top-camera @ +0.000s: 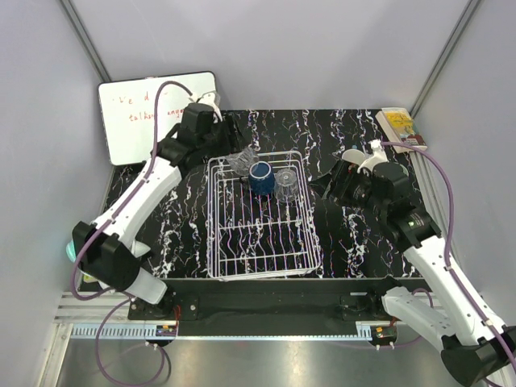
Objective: Unload the cups from the dish rack
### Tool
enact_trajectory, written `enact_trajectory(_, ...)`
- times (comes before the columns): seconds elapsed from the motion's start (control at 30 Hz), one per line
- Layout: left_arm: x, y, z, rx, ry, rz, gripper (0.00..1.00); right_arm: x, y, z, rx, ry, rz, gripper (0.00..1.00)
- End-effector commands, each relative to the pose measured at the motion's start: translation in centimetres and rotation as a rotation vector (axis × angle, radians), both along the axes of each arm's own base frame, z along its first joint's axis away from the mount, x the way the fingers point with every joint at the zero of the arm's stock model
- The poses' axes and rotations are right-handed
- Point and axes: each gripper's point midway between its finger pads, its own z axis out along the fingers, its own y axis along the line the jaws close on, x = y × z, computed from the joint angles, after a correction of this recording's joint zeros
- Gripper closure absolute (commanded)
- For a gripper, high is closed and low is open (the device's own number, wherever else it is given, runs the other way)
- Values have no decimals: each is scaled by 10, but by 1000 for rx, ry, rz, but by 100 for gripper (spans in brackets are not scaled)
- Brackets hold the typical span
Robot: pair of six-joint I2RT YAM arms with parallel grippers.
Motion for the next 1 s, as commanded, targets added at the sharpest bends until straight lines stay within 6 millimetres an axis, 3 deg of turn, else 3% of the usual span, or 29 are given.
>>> enact_trajectory(0.0, -31, -56, 59, -319, -126, -288, 100, -15, 19, 28, 112, -92, 117, 6)
enact_trajectory(0.03, -39, -61, 59, -359, -122, -321, 100, -19, 24, 34, 140, -109, 148, 6)
enact_trajectory(0.07, -47, -72, 75, -440, -149, -385, 100, -23, 24, 40, 158, -131, 160, 6)
enact_trajectory(0.1, -52, -75, 72, -476, -141, -415, 100, -25, 26, 43, 172, -140, 172, 6)
enact_trajectory(0.17, -65, -84, 95, -586, -194, -493, 100, -35, 31, 55, 215, -183, 219, 7)
enact_trajectory(0.2, -70, -86, 85, -613, -174, -509, 100, -38, 33, 60, 235, -197, 235, 7)
enact_trajectory(0.23, -76, -87, 89, -647, -189, -534, 100, -42, 36, 66, 266, -220, 265, 9)
enact_trajectory(0.27, -83, -90, 108, -725, -246, -577, 100, -46, 37, 70, 285, -234, 275, 10)
enact_trajectory(0.3, -88, -90, 97, -754, -230, -584, 100, -46, 37, 74, 301, -252, 279, 11)
enact_trajectory(0.37, -97, -91, 113, -841, -267, -625, 100, -47, 38, 71, 314, -249, 278, 13)
enact_trajectory(0.4, -99, -91, 108, -861, -255, -626, 100, -47, 38, 71, 317, -252, 279, 14)
enact_trajectory(0.47, -105, -91, 117, -914, -275, -648, 100, -46, 40, 69, 330, -243, 285, 14)
enact_trajectory(0.63, -119, -97, 124, -945, -283, -681, 100, -42, 46, 64, 354, -214, 305, 15)
enact_trajectory(0.97, -143, -129, 121, -942, -236, -750, 100, -30, 56, 83, 390, -272, 336, 15)
